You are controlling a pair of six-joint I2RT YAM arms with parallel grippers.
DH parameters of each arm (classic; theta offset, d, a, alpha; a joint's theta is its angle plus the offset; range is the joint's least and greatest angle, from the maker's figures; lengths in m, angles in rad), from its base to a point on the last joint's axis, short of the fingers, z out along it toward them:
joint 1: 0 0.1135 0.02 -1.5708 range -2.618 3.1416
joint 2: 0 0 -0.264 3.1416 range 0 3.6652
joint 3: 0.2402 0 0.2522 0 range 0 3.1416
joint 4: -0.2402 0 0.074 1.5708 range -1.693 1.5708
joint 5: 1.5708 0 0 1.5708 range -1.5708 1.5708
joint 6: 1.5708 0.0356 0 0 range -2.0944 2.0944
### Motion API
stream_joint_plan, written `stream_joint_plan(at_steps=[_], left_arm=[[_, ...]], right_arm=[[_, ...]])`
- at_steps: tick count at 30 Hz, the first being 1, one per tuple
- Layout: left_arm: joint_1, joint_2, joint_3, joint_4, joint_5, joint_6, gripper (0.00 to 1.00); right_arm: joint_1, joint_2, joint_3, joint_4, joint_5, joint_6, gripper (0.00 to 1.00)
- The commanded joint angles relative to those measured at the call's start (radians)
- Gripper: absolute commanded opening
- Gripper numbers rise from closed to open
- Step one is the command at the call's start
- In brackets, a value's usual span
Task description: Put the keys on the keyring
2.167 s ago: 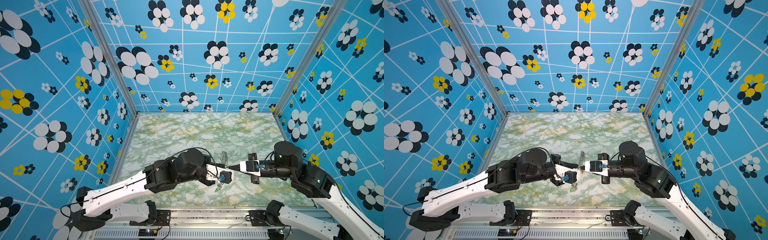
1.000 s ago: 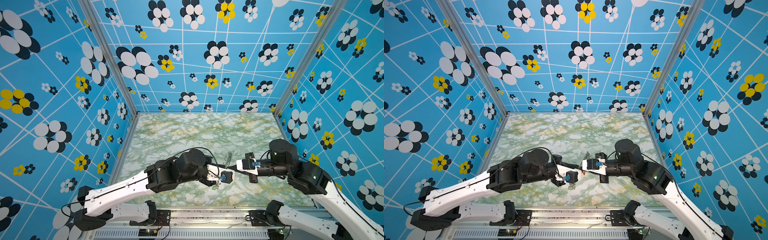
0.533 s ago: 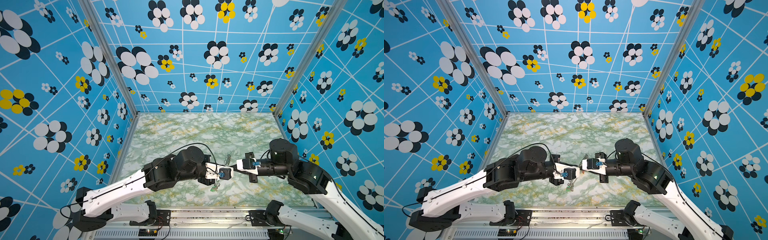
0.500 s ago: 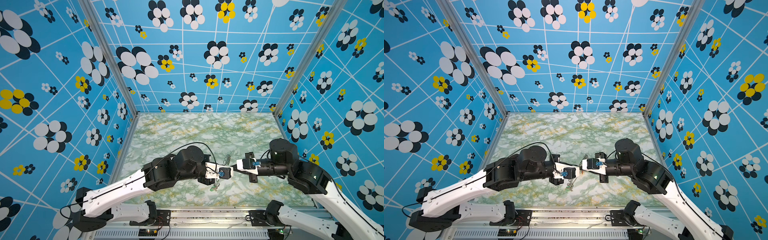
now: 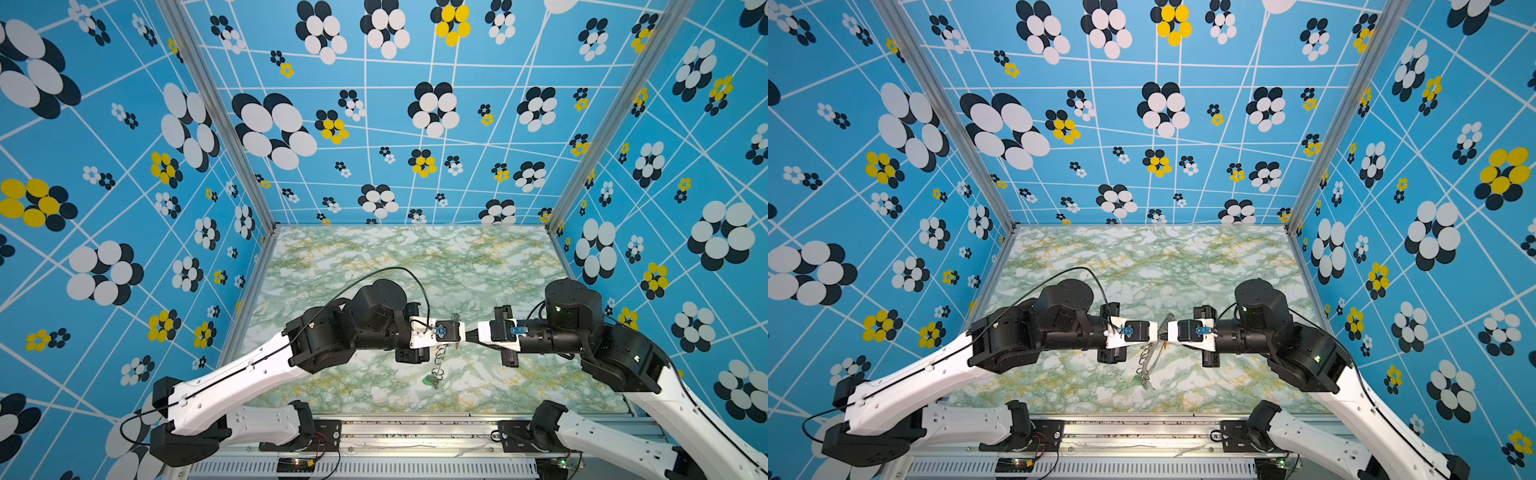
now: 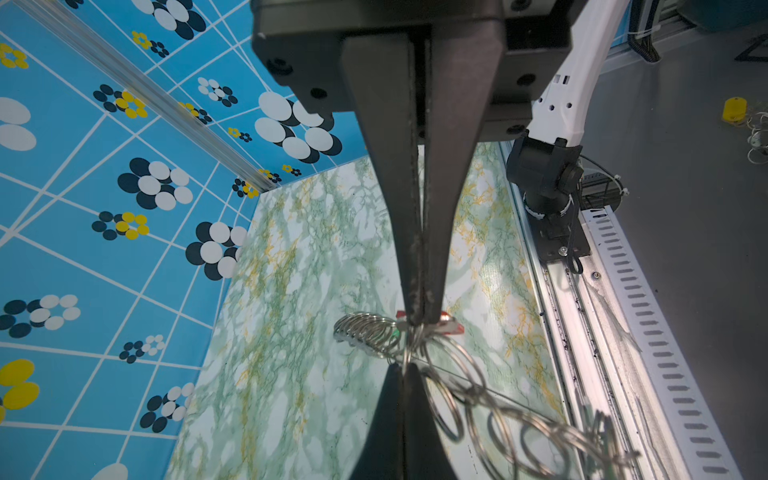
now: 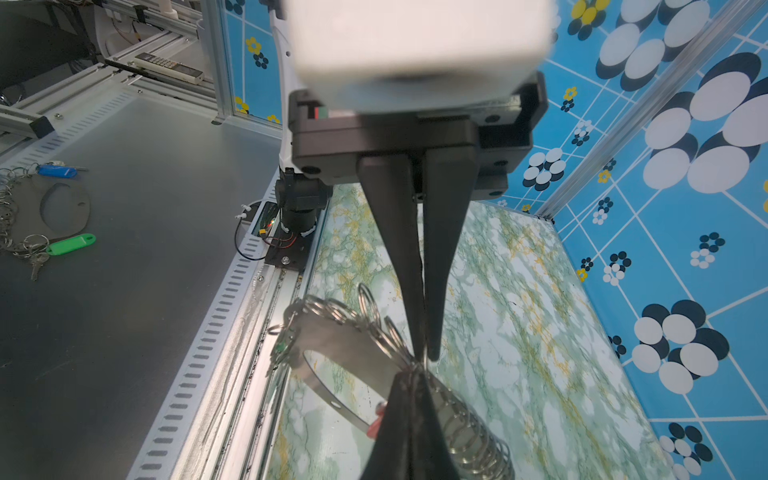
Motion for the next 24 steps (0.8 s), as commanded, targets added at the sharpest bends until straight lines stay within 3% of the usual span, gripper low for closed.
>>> stream_joint_plan(at_steps=[1,13,19,24], left_arm=[[0.037,-0.027,0.055,0.085,0.003,-0.047,0.00],[0.095,-0.041,0.048,0.103,0.136,-0.108,0.00],[0.095,-0.037,0.045,0.103,0.150,-0.100,0.00],[0.089,-0.076,-0.038,0.155,0.098,-0.077,0.00]], right_arm=[[0.012,-0.015,-0.002,-0.132,-0.014,-0.010,0.00],[0.012,-0.028,-0.019,-0.137,0.003,-0.021,0.00],[0.013,-0.027,-0.015,-0.124,0.013,-0.006,0.00],[0.012,-0.029,-0.055,-0.055,0.108,0.116,0.00]])
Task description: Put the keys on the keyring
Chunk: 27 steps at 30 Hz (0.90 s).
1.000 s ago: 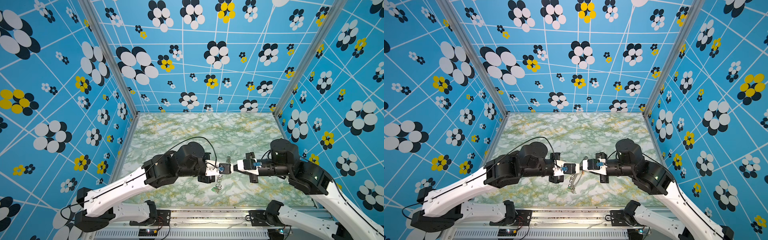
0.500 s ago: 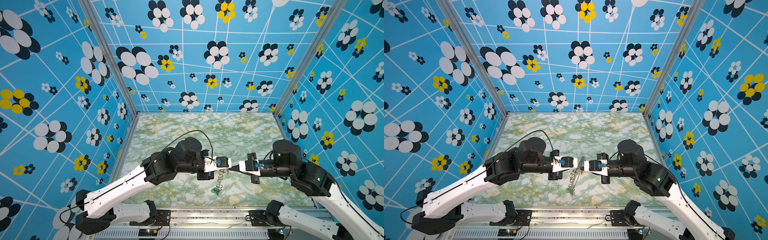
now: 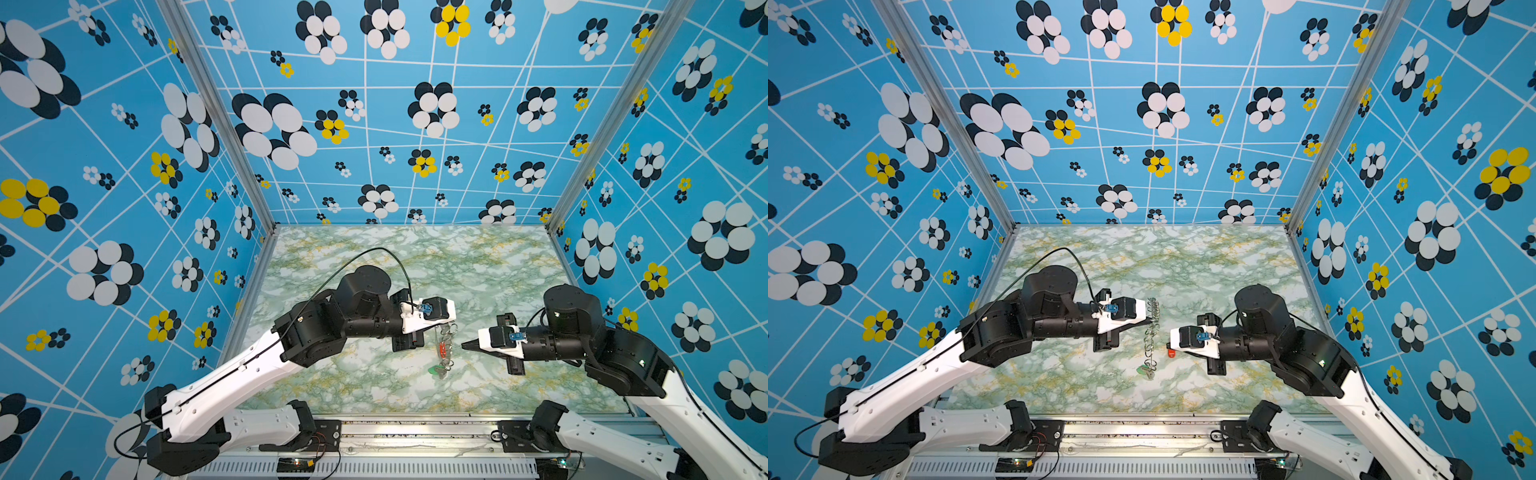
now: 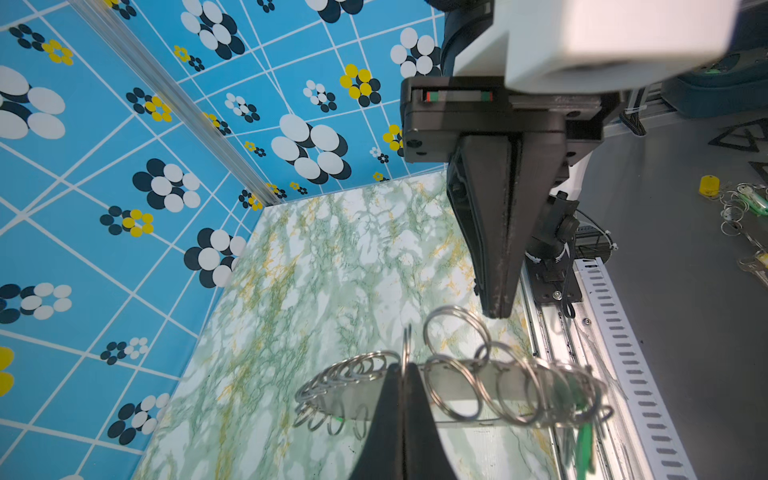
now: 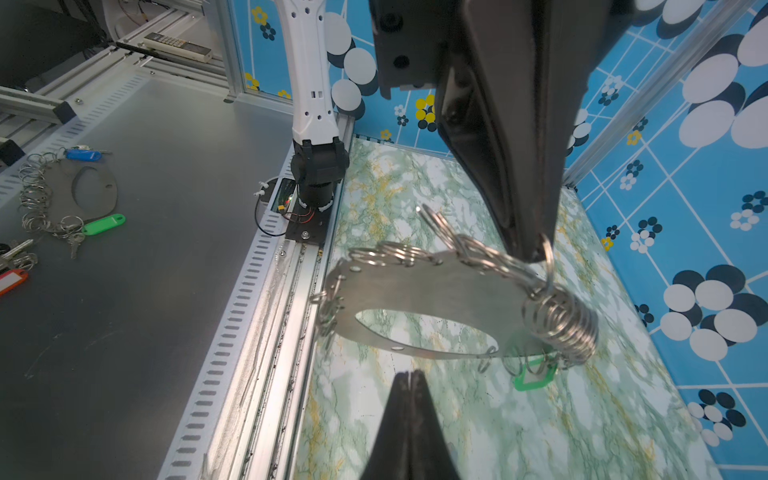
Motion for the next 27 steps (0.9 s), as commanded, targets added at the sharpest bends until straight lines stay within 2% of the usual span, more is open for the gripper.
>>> stream_joint_plan(at_steps=[1,2,5,9,19,27], left_arm=[[-0.003,-0.052,-0.051,0.095,-0.030,0.012,0.00],[-0.007,-0.064,-0.075,0.115,-0.044,0.017,0.00],[-0.021,-0.097,-0.148,0.187,-0.093,0.040,0.00],[-0.021,-0.121,-0.239,0.252,-0.131,0.029,0.00],[-0.039,-0.108,-0.315,0.257,-0.267,-0.005,0.00],[-0.078,-0.085,-0.326,0.289,-0.366,0.014,0.00]], right_arm=[[0.006,-0.004,-0.044,0.060,0.095,0.124,0.00],[0.006,0.001,-0.053,0.079,0.110,0.162,0.11],[0.001,0.001,-0.068,0.145,0.111,0.260,0.33],[-0.012,-0.015,-0.091,0.205,0.079,0.348,0.46],[-0.038,0.018,-0.130,0.303,-0.019,0.571,0.53],[-0.037,0.096,-0.120,0.360,-0.027,0.869,0.50]])
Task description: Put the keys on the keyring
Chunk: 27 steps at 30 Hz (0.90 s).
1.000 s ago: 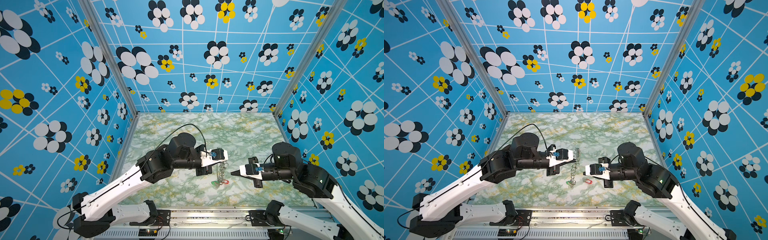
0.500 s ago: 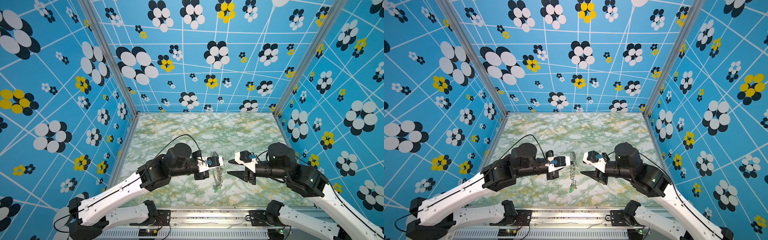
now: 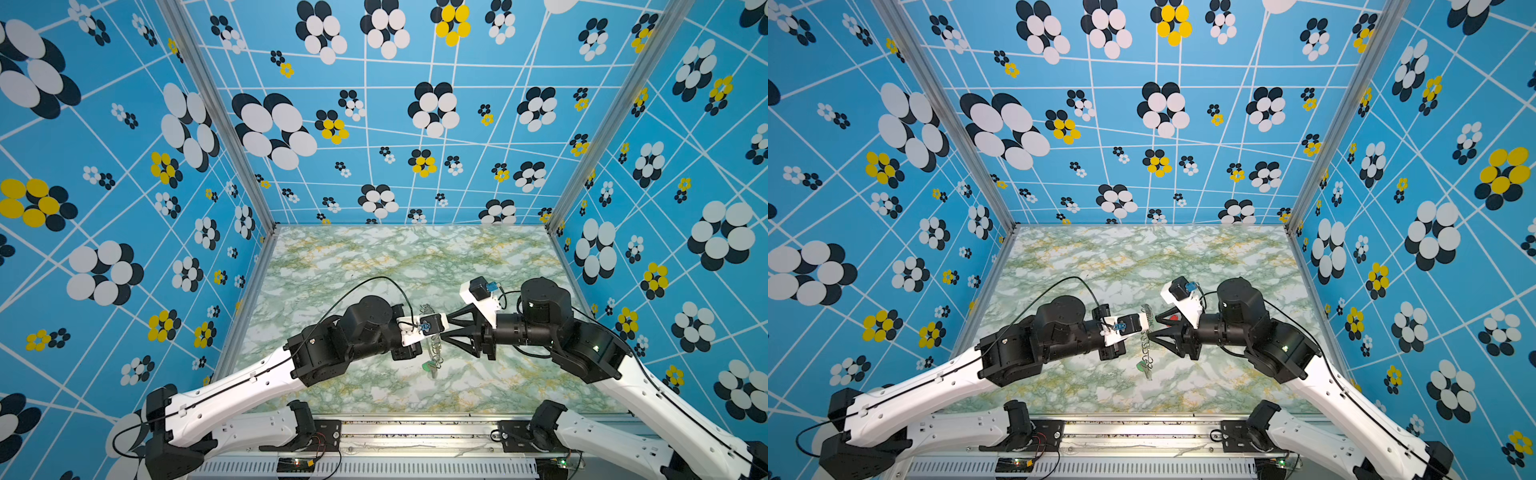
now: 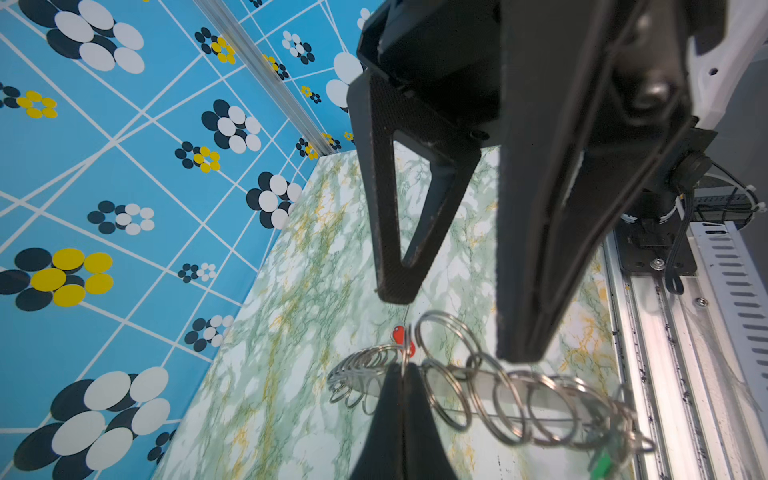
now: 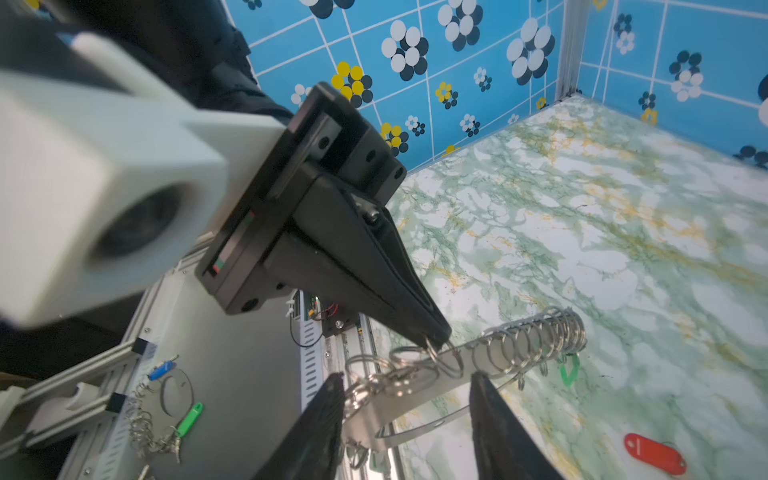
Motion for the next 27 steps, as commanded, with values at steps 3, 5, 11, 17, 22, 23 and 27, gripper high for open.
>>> stream_joint_plan(at_steps=[3,5,11,17,22,23,27], left_arm=[[-0.018,0.006,-0.019,0.085,-0.070,0.008,0.00],[-0.020,0.003,-0.023,0.099,-0.069,0.008,0.00],[-0.021,-0.011,-0.017,0.105,-0.085,0.007,0.00],[-0.022,-0.024,-0.005,0.096,-0.108,0.004,0.00],[-0.021,-0.030,-0.009,0.109,-0.124,0.001,0.00],[-0.021,-0.032,-0.010,0.111,-0.124,-0.001,0.00],[-0.018,-0.048,-0.034,0.123,-0.076,0.005,0.00]], right_arm=[[-0.004,0.013,0.011,0.015,0.034,0.214,0.47],[-0.004,0.013,0.009,0.004,0.064,0.227,0.42],[-0.004,0.020,-0.015,-0.023,0.058,0.226,0.14],[-0.003,-0.002,-0.056,-0.022,0.012,0.234,0.01],[-0.003,0.000,-0.050,-0.124,0.002,0.162,0.00],[-0.003,0.002,-0.046,-0.145,0.000,0.148,0.00],[-0.006,-0.007,-0.028,-0.204,0.070,0.091,0.06]])
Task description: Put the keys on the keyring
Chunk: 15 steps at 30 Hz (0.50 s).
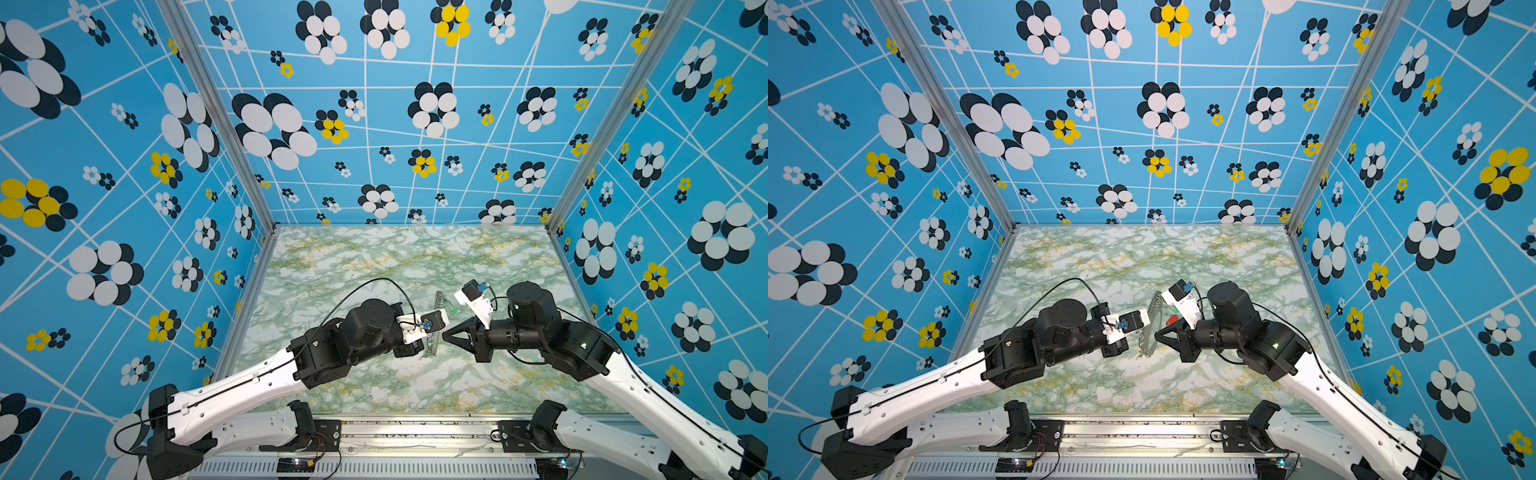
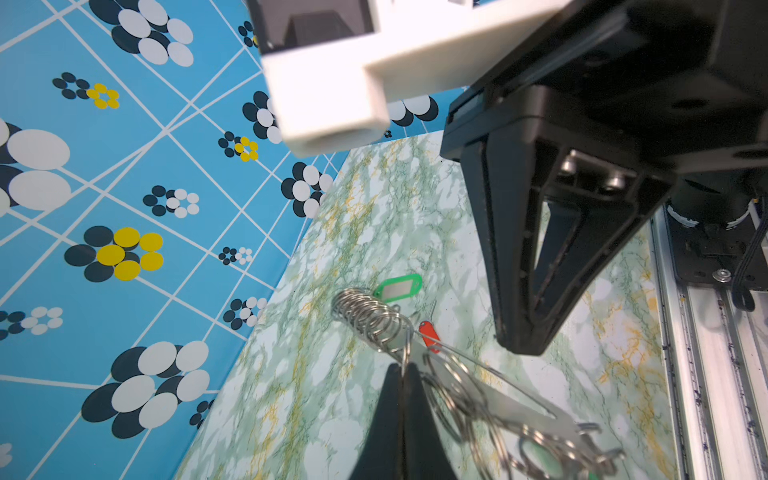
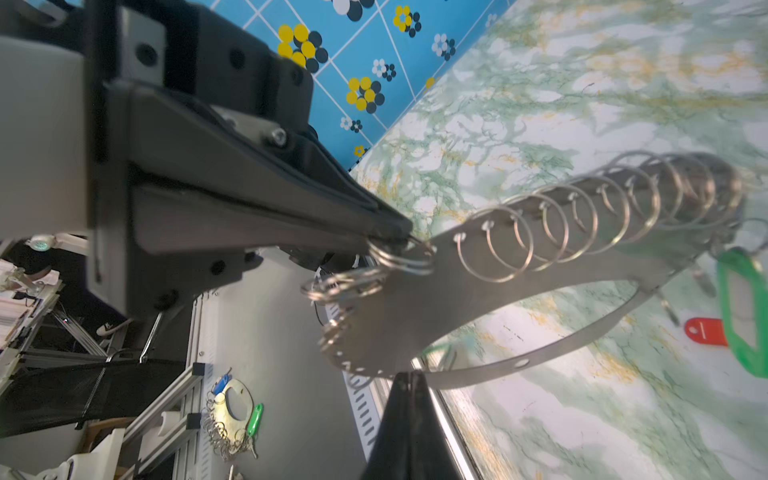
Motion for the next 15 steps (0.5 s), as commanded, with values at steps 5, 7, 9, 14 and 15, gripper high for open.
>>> stream_joint_plan(at_steps=[5,7,9,14,15], left_arm=[[0.019,-0.055,-0.039,0.061,0.062,-0.010,0.00],[0.034,-0.053,-0.050,0.033,0.060,-0.017,0.00],[0.054,-0.052,-0.067,0.007,0.067,-0.042,0.00],[0.103,0.017,-0.111,-0.035,0.128,-0.168,0.00],[0.105,0.055,-0.114,-0.048,0.133,-0.192,0.00]], right_arm=[[-0.102,-0.060,-0.025,0.011,0.002,0.013,0.23],[-0.137,-0.067,-0.045,0.035,-0.026,0.039,0.27],[-0.157,-0.067,-0.057,0.038,-0.031,0.053,0.32],[-0.166,-0.057,-0.081,0.048,-0.042,0.075,0.36],[-0.166,-0.055,-0.085,0.052,-0.041,0.077,0.37]])
